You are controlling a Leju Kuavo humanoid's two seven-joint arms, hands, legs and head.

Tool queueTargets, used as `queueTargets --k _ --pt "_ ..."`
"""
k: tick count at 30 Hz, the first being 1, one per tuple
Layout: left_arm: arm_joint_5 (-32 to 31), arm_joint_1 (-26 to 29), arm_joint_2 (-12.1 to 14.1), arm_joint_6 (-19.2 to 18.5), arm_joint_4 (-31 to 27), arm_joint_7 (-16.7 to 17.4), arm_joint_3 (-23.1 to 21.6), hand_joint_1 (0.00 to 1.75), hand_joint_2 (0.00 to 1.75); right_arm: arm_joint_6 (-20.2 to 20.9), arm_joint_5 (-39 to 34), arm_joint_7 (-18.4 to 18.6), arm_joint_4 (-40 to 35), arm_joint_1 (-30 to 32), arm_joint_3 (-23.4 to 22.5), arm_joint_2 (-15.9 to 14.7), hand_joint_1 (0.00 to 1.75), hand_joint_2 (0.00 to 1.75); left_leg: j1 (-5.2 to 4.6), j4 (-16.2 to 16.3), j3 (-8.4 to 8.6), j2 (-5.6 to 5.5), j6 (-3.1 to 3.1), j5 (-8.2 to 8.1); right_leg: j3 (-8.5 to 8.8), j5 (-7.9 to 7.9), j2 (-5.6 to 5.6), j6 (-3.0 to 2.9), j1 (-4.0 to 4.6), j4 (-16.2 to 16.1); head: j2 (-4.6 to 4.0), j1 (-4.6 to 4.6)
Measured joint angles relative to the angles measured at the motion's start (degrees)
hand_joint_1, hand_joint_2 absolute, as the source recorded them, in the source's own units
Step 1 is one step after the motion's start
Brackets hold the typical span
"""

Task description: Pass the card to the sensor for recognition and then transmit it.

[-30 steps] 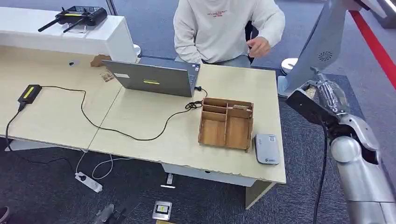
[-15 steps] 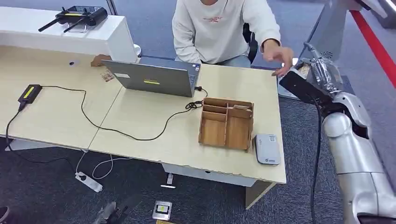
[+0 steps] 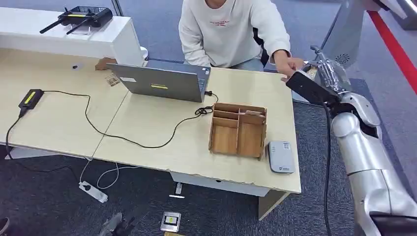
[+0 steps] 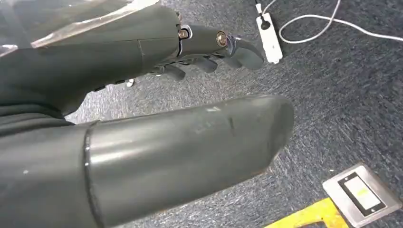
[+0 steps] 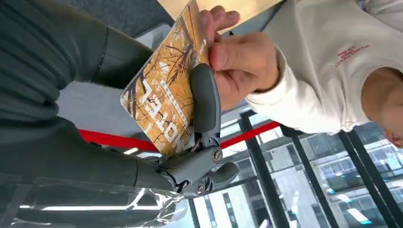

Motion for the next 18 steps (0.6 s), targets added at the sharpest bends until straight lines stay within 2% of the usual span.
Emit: queueTargets --k 6,7,8,9,10,18 --pt "1.31 1.02 0.28 -0.68 0.0 -1.64 1.25 0.0 0.0 -0.65 1.03 -1.31 7.09 -5.17 1.4 3.04 1.71 1.75 0.03 0.0 -0.05 0.0 -0.01 0.0 -0.04 -0.01 -0.01 0.0 0.03 0.04 0.0 -0.02" --pt "1.6 1.19 0.46 -0.83 0.0 -1.84 1.53 0.0 0.0 -0.7 1.03 -1.33 7.95 -5.65 1.53 3.5 0.58 1.75 0.04 0.0 -0.06 0.0 -0.01 0.0 -0.06 -0.02 -0.02 0.0 0.03 0.04 0.0 0.0" --pt "1.81 1.36 0.57 -0.92 0.0 -1.92 1.77 0.0 0.0 -0.81 1.03 -1.35 8.78 -5.99 1.59 3.87 0.47 1.75 0.04 0.0 -0.06 0.0 -0.01 -0.01 -0.07 -0.03 -0.02 0.0 0.03 0.04 0.0 -0.02" --pt "1.99 1.6 0.65 -0.98 0.02 -1.99 2.01 0.0 0.0 -1.02 1.0 -1.48 9.74 -6.37 1.66 4.35 0.19 1.75 0.04 0.0 -0.06 0.0 -0.02 -0.01 -0.08 -0.04 -0.02 0.0 0.03 0.03 0.0 -0.02" --pt "2.12 1.76 0.74 -1.03 0.02 -2.03 2.12 0.0 0.0 -1.4 1.0 -1.7 10.55 -6.62 1.75 4.63 0.0 1.75 0.04 0.0 -0.07 0.0 -0.01 -0.02 -0.08 -0.05 -0.02 0.0 0.03 0.03 0.0 0.0" --pt "2.67 2.61 1.07 -0.94 0.02 -2.43 3.34 0.0 0.0 -5.29 1.92 -2.4 14.36 -7.24 2.86 6.32 0.0 1.75 0.02 0.0 -0.05 0.0 0.0 -0.01 -0.07 -0.04 -0.01 0.0 0.02 0.02 0.0 0.0"
